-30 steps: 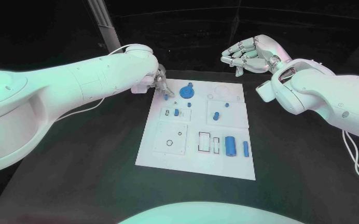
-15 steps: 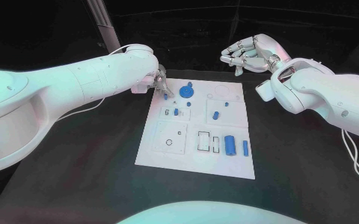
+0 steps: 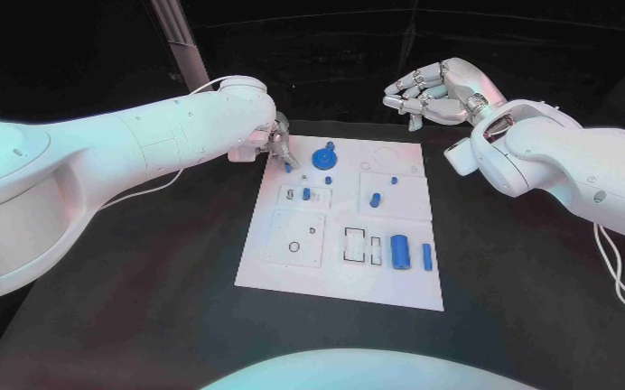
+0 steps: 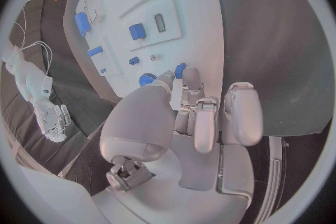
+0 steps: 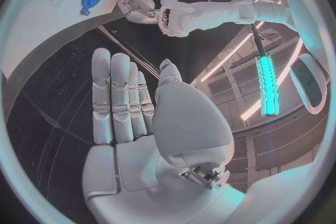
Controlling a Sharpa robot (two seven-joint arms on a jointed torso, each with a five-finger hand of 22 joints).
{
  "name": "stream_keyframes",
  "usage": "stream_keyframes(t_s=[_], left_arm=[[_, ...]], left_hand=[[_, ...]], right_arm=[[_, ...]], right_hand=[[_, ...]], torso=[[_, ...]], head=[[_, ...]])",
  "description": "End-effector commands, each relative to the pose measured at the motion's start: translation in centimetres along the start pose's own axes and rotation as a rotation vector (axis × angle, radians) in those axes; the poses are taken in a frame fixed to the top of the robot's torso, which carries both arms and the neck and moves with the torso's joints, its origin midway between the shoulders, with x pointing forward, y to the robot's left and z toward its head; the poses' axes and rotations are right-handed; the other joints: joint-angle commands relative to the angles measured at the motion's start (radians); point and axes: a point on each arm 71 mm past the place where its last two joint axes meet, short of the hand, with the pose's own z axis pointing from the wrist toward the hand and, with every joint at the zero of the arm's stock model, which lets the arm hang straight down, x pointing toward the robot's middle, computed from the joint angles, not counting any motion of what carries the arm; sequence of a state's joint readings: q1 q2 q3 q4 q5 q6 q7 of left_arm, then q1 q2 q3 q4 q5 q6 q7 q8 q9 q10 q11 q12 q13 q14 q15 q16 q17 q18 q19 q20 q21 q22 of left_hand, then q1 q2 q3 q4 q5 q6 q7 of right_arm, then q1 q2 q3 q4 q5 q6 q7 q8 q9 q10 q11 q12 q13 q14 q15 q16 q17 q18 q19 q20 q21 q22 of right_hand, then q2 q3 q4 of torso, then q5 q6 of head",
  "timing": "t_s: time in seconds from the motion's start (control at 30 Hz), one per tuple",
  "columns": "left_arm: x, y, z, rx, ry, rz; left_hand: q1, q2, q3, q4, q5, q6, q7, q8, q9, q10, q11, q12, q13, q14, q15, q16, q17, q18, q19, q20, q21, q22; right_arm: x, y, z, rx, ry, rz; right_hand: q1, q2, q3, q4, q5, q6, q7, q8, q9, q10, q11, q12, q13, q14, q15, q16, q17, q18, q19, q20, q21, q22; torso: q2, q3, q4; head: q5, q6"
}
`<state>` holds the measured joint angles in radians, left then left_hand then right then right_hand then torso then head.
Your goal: Assemble the parts on the task board
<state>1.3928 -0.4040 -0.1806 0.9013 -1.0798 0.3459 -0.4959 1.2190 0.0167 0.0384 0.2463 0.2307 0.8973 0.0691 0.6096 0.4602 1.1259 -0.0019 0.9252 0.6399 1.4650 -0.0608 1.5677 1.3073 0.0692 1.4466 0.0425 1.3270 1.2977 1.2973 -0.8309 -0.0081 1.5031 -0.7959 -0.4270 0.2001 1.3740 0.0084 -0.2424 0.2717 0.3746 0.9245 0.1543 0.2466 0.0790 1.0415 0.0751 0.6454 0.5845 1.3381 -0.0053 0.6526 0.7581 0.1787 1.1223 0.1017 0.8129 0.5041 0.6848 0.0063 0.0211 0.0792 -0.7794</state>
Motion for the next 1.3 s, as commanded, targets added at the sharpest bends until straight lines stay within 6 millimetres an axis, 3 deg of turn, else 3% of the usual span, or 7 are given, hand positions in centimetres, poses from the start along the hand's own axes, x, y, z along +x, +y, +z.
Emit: stream_keyframes(t_s=[0.03, 0.2, 0.33, 0.5, 0.67, 1.0, 1.3], left_arm=[[0.0, -0.1, 0.0, 0.005, 0.014, 0.006], [0.0, -0.2, 0.0, 0.009, 0.013, 0.006], [0.0, -0.2, 0.0, 0.015, 0.011, -0.002], [0.1, -0.2, 0.0, 0.029, 0.014, -0.033], [0.1, -0.2, -0.2, 0.054, -0.003, -0.066], [0.8, 0.2, -1.4, 0.110, -0.052, -0.138], [2.0, 0.4, -2.9, 0.162, -0.089, -0.151]], left_hand=[[0.024, 0.005, 0.021, -0.004, 0.004, 0.000, -0.007, -0.009, -0.002, 0.001, -0.007, 0.005, -0.003, 0.106, -0.010, 0.003, 0.263, -0.001, 0.004, -0.003, 0.006, 0.001], [0.084, 0.021, 0.104, -0.032, -0.015, -0.004, -0.010, -0.018, -0.005, -0.001, -0.011, -0.004, -0.012, 0.106, -0.014, 0.003, 0.263, -0.001, 0.004, -0.008, 0.005, 0.002], [0.128, 0.015, 0.237, -0.065, -0.072, -0.009, -0.011, -0.025, -0.005, -0.001, -0.012, -0.017, -0.026, 0.106, -0.015, 0.003, 0.263, -0.001, 0.004, -0.010, 0.004, 0.004], [0.117, -0.028, 0.410, -0.103, -0.077, -0.015, -0.002, -0.018, 0.005, 0.007, -0.008, -0.025, -0.037, 0.106, -0.009, 0.003, 0.263, -0.001, 0.004, -0.006, 0.004, 0.007], [0.032, -0.082, 0.596, -0.155, -0.079, -0.016, -0.003, 0.010, 0.031, 0.031, -0.008, -0.014, -0.036, 0.106, -0.006, 0.003, 0.263, -0.001, 0.004, -0.003, 0.002, 0.009], [-0.040, -0.114, 0.689, -0.214, -0.017, -0.008, -0.009, 0.039, 0.054, 0.065, -0.013, 0.012, -0.014, 0.106, -0.013, 0.003, 0.263, -0.003, 0.009, -0.007, 0.007, 0.019], [-0.054, -0.123, 0.707, -0.232, -0.008, -0.003, -0.011, 0.044, 0.058, 0.077, -0.016, 0.023, -0.001, 0.106, -0.015, 0.003, 0.263, -0.004, 0.012, -0.009, 0.010, 0.023]], right_arm=[[0.0, 0.2, 0.1, -0.010, 0.004, -0.001], [0.0, 0.2, 0.1, -0.011, 0.004, -0.001], [0.0, 0.2, 0.1, -0.011, 0.003, -0.001], [0.0, 0.2, 0.0, -0.011, 0.003, -0.001], [-0.1, 0.2, 0.0, -0.009, 0.003, -0.001], [-0.3, 0.0, -0.1, -0.002, 0.000, -0.004], [-0.5, -0.3, -0.2, 0.005, -0.001, -0.007]], right_hand=[[0.009, 0.001, -0.005, 0.002, 0.001, -0.004, -0.001, -0.007, -0.001, -0.007, -0.003, -0.005, -0.001, 0.003, 0.002, -0.003, 0.001, 0.005, 0.009, -0.001, -0.003, -0.001], [0.010, 0.002, -0.005, 0.002, 0.001, -0.005, -0.001, -0.007, -0.001, -0.007, -0.003, -0.005, -0.002, 0.003, 0.002, -0.004, 0.001, 0.005, 0.010, -0.001, -0.004, -0.001], [0.011, 0.003, -0.006, 0.001, 0.004, -0.006, -0.001, -0.008, -0.001, -0.007, -0.003, -0.006, -0.004, 0.003, 0.002, -0.005, 0.001, 0.005, 0.011, 0.000, -0.005, -0.002], [0.011, 0.003, -0.006, 0.001, 0.004, -0.006, -0.001, -0.008, -0.001, -0.007, -0.003, -0.006, -0.004, 0.003, 0.002, -0.005, 0.001, 0.005, 0.011, 0.000, -0.005, -0.002], [0.012, 0.004, -0.006, 0.001, 0.006, -0.006, -0.001, -0.008, -0.001, -0.007, -0.002, -0.006, -0.005, 0.004, 0.002, -0.006, 0.001, 0.005, 0.011, 0.000, -0.005, -0.002], [0.013, 0.004, -0.006, 0.001, 0.008, -0.006, 0.000, -0.008, -0.001, -0.007, -0.002, -0.007, -0.006, 0.004, 0.002, -0.007, 0.001, 0.005, 0.012, 0.000, -0.006, -0.003], [0.013, 0.004, -0.007, 0.001, 0.008, -0.006, 0.000, -0.008, -0.001, -0.007, -0.002, -0.007, -0.006, 0.004, 0.002, -0.007, 0.001, 0.005, 0.012, 0.000, -0.006, -0.003]], torso=[[0.000, 0.0002, 0.0003], [0.000, 0.0002, 0.0002], [0.000, 0.0001, 0.0006], [-0.001, 0.0004, 0.0009], [-0.002, 0.0003, 0.0025], [-0.003, 0.0008, 0.0041], [-0.006, 0.0007, 0.0108]], head=[[0.000, -0.001], [0.000, -0.002], [-0.002, -0.004], [-0.001, -0.004], [-0.001, -0.005], [0.004, -0.004], [0.003, -0.009]])
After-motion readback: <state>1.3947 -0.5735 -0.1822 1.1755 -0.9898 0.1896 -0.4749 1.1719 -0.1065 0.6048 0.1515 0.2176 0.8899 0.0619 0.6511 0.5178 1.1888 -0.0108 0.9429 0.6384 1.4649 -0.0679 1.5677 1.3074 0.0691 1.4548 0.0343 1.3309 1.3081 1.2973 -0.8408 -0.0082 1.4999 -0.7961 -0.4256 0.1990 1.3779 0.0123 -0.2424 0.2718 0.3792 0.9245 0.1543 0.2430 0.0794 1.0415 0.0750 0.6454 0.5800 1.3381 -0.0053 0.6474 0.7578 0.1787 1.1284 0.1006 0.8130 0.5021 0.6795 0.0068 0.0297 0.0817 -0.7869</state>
